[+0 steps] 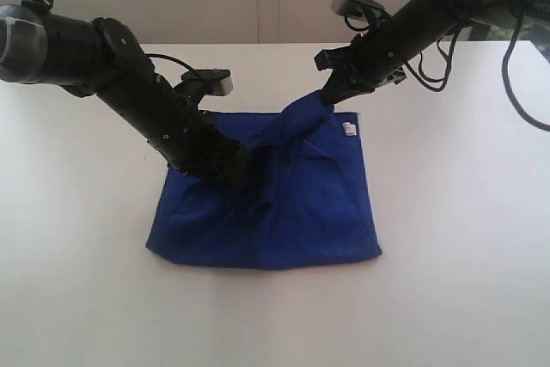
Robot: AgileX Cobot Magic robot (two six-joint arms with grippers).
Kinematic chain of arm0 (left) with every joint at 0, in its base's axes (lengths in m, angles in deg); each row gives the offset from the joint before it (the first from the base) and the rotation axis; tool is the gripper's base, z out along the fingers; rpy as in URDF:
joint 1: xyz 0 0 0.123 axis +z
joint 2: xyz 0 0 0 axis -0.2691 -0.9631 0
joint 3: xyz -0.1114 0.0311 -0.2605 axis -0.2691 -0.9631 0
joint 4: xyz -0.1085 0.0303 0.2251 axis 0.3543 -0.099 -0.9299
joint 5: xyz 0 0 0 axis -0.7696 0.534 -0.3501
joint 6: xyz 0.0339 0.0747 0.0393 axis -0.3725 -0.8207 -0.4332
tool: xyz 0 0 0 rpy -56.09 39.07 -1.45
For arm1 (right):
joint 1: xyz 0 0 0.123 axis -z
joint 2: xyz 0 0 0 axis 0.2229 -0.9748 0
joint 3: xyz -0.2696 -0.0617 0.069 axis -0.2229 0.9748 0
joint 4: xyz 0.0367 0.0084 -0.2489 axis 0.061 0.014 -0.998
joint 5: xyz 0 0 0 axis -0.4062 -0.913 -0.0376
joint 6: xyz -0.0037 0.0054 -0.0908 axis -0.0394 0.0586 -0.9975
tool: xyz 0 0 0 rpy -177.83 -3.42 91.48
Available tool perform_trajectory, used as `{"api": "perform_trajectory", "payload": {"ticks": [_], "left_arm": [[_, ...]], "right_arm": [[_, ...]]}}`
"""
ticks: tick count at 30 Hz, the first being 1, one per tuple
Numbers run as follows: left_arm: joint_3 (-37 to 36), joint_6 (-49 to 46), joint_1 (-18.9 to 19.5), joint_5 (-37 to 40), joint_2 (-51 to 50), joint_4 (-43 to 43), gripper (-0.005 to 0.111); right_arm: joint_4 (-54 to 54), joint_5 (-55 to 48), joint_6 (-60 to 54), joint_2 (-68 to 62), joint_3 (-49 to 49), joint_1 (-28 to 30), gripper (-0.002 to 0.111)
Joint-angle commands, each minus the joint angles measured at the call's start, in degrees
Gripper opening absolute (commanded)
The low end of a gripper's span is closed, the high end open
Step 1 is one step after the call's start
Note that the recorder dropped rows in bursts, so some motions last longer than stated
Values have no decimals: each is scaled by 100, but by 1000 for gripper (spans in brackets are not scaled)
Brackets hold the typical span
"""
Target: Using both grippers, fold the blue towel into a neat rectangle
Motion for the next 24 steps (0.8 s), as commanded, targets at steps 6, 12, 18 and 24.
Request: {"api": "perform_trajectory", "payload": {"ticks": [6,12,18,24], "left_arm": [[-40,-62,-13,-91,-69,229,64],[-40,-296,-63,31,-245,517,64],[-40,-296,-63,95,-287,517,60],[-40,-390,-63,237,-287,473,33]], "right_arm": [[38,14,-6,3,25,13,0],[38,14,-6,3,25,13,0],[38,2,-6,3,25,13,0],[38,2,-6,3,25,13,0]]}}
